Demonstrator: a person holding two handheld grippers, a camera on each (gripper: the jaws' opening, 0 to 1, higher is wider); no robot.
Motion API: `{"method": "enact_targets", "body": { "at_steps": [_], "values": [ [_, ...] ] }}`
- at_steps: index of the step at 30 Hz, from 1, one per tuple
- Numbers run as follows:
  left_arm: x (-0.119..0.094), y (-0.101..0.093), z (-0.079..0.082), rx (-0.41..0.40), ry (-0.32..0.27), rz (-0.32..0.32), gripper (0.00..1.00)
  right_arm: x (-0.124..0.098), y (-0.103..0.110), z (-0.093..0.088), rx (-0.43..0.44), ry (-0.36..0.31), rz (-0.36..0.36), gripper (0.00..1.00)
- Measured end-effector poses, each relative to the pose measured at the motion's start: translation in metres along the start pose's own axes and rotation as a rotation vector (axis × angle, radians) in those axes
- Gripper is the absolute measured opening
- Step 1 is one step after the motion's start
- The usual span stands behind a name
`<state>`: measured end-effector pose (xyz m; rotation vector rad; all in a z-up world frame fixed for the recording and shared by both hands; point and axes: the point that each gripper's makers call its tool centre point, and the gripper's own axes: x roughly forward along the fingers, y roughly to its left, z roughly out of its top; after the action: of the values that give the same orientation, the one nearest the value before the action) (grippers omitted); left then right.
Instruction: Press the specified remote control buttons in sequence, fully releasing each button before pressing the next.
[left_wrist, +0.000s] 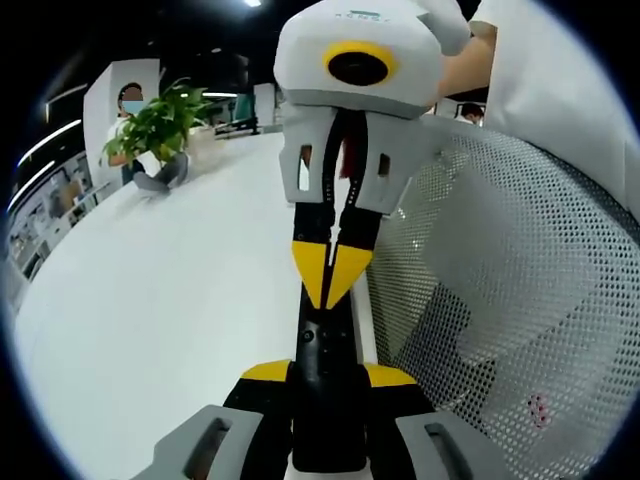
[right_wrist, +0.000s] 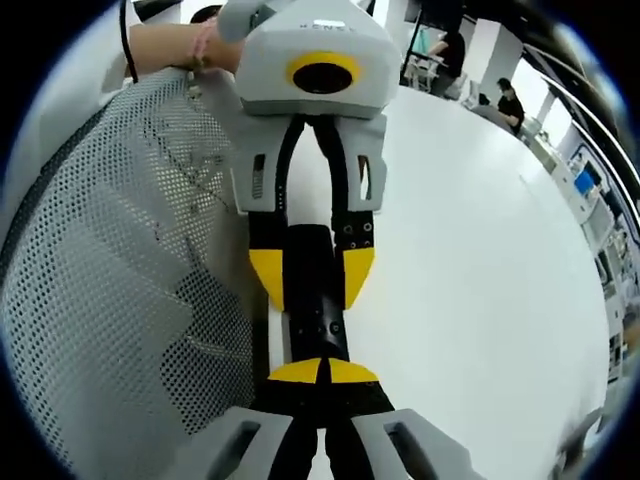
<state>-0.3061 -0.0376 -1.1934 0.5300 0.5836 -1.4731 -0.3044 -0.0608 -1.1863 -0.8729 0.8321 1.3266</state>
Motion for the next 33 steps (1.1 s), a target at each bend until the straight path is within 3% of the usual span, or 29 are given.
{"method": "enact_targets", "body": {
  "at_steps": [4, 10, 13, 16, 17, 20, 24, 30, 33],
  "values": [
    [0.0, 0.0, 0.0, 0.005, 0.004, 0.001, 0.25, -0.002, 0.0, 0.001, 0.083, -0.048, 0.006, 0.0],
    [0.001, 0.0, 0.0, 0.004, 0.004, 0.001, 0.25, -0.006, 0.001, 0.013, 0.066, -0.083, 0.008, 0.0],
    [0.001, 0.0, 0.0, 0.007, 0.005, 0.0, 0.25, -0.003, 0.002, 0.016, 0.03, -0.07, 0.015, 0.0],
    [0.001, 0.0, 0.0, 0.006, 0.005, 0.0, 0.25, 0.004, 0.002, 0.004, 0.011, -0.01, 0.026, 0.0],
    [0.001, 0.0, 0.0, 0.006, 0.005, 0.0, 0.25, 0.002, 0.001, 0.009, 0.005, -0.04, 0.022, 0.0],
    [0.001, 0.0, 0.0, 0.006, 0.004, 0.0, 0.25, 0.002, 0.001, 0.008, 0.016, -0.027, 0.026, 0.0],
    [0.001, 0.0, 0.0, 0.007, 0.007, -0.001, 0.25, 0.004, 0.002, 0.008, -0.045, 0.015, 0.001, 0.0],
    [0.001, 0.0, 0.0, 0.011, 0.01, 0.002, 0.25, 0.005, 0.0, 0.009, -0.014, 0.024, -0.074, 0.0],
    [0.0, 0.0, 0.0, 0.008, 0.009, 0.004, 0.25, 0.004, -0.002, 0.009, 0.049, 0.001, -0.079, 0.0]
  ]
}}
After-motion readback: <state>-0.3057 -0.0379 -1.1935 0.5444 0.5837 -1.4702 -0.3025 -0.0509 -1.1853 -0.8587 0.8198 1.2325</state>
